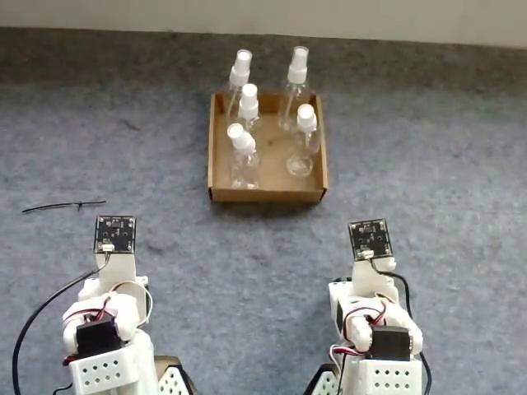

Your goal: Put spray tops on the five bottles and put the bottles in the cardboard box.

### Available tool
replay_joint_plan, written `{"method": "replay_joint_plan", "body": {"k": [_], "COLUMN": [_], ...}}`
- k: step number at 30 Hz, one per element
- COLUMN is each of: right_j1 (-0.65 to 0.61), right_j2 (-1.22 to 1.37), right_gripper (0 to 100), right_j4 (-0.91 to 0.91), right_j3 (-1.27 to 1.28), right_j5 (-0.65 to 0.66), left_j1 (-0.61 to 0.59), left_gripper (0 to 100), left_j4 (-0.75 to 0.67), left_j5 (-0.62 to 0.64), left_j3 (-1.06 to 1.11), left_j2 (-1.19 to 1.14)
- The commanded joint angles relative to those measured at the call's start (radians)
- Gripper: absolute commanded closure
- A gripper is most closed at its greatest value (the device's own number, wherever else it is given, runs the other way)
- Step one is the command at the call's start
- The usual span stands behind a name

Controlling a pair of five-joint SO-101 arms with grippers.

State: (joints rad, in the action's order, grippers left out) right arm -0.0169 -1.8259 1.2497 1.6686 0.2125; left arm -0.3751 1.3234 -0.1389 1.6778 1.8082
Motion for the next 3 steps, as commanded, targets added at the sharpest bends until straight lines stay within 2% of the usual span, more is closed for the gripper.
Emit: {"method": "replay_joint_plan", "body": {"k": [1,3], "right_j1": [0.012,0.012], "right_j2": [-0.008,-0.008], "right_gripper": [98.9,98.9], "right_j4": [0.004,0.004], "right_j3": [0.157,0.157], "right_j5": [0.012,0.012], "left_j1": [-0.007,-0.007], "left_gripper": [95,95], "left_j4": [0.005,0.005], "left_j5": [-0.002,-0.002], "left_j3": [0.019,0.019], "left_j2": [0.010,0.010]}}
